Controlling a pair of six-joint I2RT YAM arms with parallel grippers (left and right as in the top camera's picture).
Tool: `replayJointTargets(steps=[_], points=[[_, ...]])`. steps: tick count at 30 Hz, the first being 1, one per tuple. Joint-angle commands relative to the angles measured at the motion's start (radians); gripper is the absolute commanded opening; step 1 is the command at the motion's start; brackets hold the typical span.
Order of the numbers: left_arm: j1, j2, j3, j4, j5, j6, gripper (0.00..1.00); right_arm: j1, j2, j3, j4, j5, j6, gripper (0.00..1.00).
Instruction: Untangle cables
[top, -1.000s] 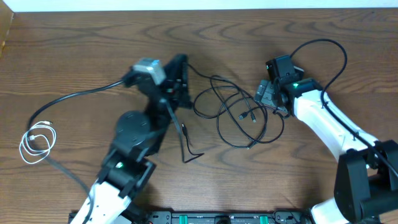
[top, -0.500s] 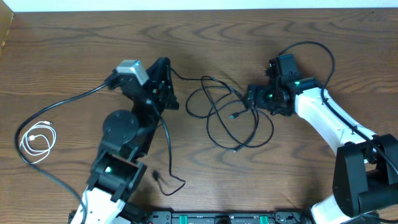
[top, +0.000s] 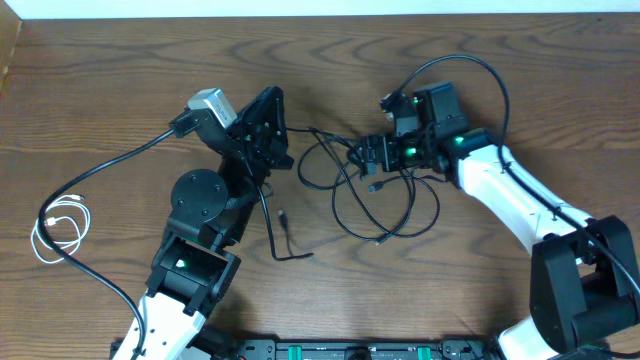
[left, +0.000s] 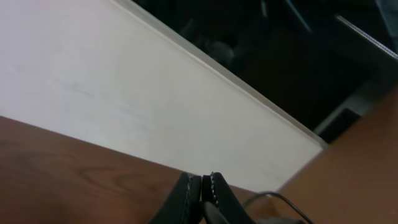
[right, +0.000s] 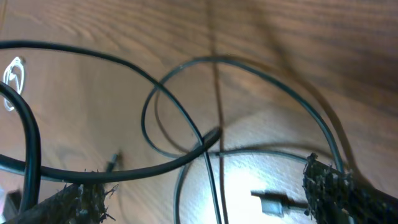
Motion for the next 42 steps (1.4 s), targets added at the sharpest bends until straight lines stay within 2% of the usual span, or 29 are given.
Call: replayJointTargets(steps=[1, 9, 13, 18, 21, 26, 28, 31, 33, 37, 42], points=[[0.004, -0.007, 0.010, 0.006, 0.073, -0.042, 0.07, 0.048, 0.020, 0.002, 0.031, 0.111, 0.090, 0.99], [0.004, -0.060, 0.010, 0.027, 0.152, -0.042, 0.08, 0.088, 0.115, 0.002, 0.063, 0.470, 0.338, 0.99], [0.004, -0.105, 0.010, 0.024, 0.196, -0.043, 0.07, 0.056, 0.160, 0.002, 0.143, 0.484, 0.343, 0.99], [0.004, -0.162, 0.010, 0.002, 0.195, -0.042, 0.07, 0.018, 0.160, 0.002, 0.124, 0.620, 0.364, 0.99], [0.004, -0.171, 0.010, -0.005, 0.194, -0.040, 0.08, -0.003, 0.151, 0.003, 0.105, 0.565, 0.297, 0.99], [0.004, -0.145, 0.010, -0.064, 0.142, -0.016, 0.07, -0.038, 0.084, 0.003, 0.013, 0.578, 0.293, 0.99], [0.004, -0.124, 0.010, -0.082, 0.155, 0.039, 0.08, -0.056, 0.037, 0.003, 0.002, 0.502, 0.243, 0.99], [0.004, -0.084, 0.010, -0.085, 0.292, 0.219, 0.08, -0.079, -0.050, 0.003, 0.007, 0.261, 0.089, 0.99], [0.004, -0.045, 0.010, -0.084, 0.476, 0.345, 0.08, -0.085, -0.107, 0.003, 0.007, 0.177, 0.069, 0.99], [0.004, 0.026, 0.010, -0.081, 0.704, 0.398, 0.08, -0.079, -0.175, 0.003, 0.006, 0.055, 0.076, 0.99], [0.004, 0.075, 0.010, -0.080, 0.755, 0.398, 0.08, -0.049, -0.176, 0.003, -0.043, -0.002, 0.076, 0.99]])
